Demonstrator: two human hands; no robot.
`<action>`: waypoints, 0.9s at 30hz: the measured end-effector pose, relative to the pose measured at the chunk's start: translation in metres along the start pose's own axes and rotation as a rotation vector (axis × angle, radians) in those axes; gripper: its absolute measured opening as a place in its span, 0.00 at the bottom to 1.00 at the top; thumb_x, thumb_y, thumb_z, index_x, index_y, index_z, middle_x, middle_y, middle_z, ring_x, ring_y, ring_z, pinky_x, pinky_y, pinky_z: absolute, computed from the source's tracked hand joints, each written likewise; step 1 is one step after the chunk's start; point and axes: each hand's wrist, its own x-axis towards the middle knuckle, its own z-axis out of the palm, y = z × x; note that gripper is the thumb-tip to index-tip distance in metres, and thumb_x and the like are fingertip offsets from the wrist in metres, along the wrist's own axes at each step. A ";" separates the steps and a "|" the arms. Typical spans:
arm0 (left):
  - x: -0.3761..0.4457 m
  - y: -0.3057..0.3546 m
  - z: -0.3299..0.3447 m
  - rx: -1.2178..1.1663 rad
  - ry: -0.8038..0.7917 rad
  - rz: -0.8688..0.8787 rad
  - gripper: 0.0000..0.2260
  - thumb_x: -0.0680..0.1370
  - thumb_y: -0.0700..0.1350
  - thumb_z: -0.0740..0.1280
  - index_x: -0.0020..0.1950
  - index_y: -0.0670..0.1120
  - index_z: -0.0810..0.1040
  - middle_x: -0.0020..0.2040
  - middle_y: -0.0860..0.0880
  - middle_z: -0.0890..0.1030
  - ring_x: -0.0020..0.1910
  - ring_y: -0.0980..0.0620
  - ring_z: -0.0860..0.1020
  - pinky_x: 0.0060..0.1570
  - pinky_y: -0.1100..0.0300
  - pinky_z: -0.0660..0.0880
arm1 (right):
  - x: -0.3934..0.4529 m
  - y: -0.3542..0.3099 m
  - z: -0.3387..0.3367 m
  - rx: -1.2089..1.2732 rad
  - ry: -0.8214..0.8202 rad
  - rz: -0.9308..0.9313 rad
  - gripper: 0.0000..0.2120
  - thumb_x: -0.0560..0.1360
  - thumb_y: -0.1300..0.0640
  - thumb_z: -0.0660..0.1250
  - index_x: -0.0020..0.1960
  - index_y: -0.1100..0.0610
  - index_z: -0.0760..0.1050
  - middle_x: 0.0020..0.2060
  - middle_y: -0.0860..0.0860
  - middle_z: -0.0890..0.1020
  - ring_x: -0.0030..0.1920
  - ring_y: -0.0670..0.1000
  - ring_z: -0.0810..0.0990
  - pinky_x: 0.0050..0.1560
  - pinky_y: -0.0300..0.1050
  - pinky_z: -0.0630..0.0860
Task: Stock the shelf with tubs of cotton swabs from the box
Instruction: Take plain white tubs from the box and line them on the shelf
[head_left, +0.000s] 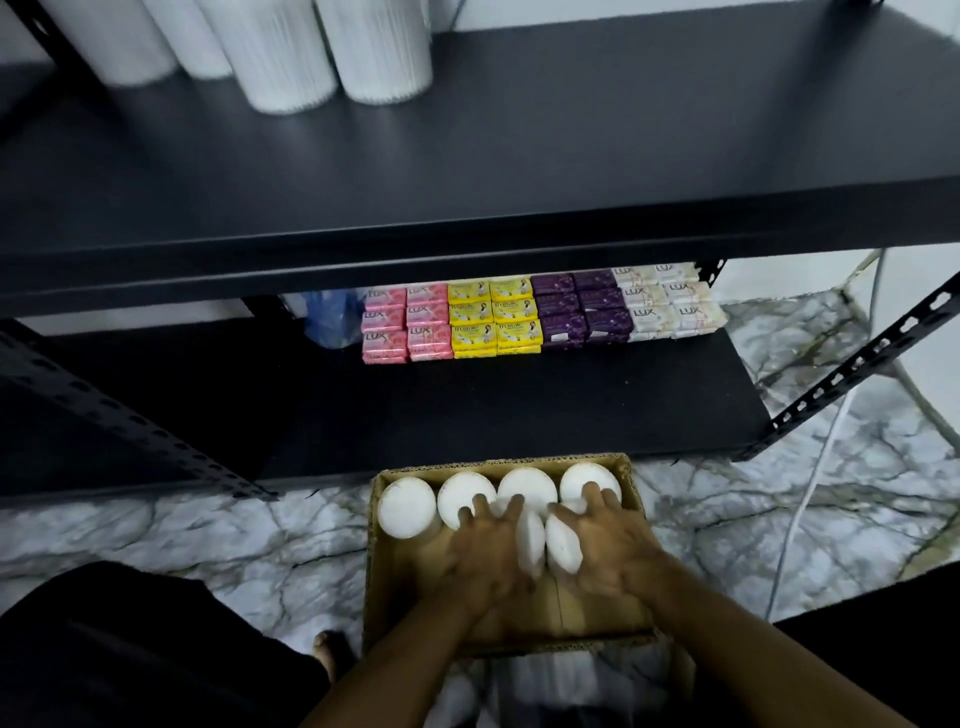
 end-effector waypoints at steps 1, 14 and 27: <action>-0.003 -0.004 -0.007 0.002 0.028 0.008 0.41 0.69 0.64 0.66 0.76 0.56 0.49 0.72 0.44 0.64 0.69 0.40 0.63 0.65 0.44 0.65 | 0.000 -0.005 -0.011 -0.001 0.001 -0.013 0.42 0.65 0.35 0.65 0.73 0.43 0.53 0.65 0.54 0.62 0.63 0.56 0.64 0.56 0.52 0.71; -0.072 -0.059 -0.164 0.023 0.199 -0.007 0.48 0.64 0.64 0.73 0.77 0.61 0.51 0.63 0.46 0.63 0.62 0.43 0.67 0.56 0.49 0.73 | -0.012 -0.072 -0.146 0.010 0.232 -0.262 0.45 0.61 0.36 0.69 0.74 0.41 0.54 0.61 0.50 0.61 0.60 0.52 0.63 0.56 0.46 0.69; -0.172 -0.102 -0.301 0.076 0.318 -0.002 0.46 0.61 0.65 0.73 0.74 0.66 0.53 0.56 0.52 0.64 0.58 0.49 0.68 0.56 0.54 0.73 | -0.059 -0.157 -0.265 0.000 0.427 -0.398 0.33 0.59 0.35 0.64 0.62 0.37 0.60 0.53 0.45 0.62 0.57 0.49 0.64 0.49 0.45 0.69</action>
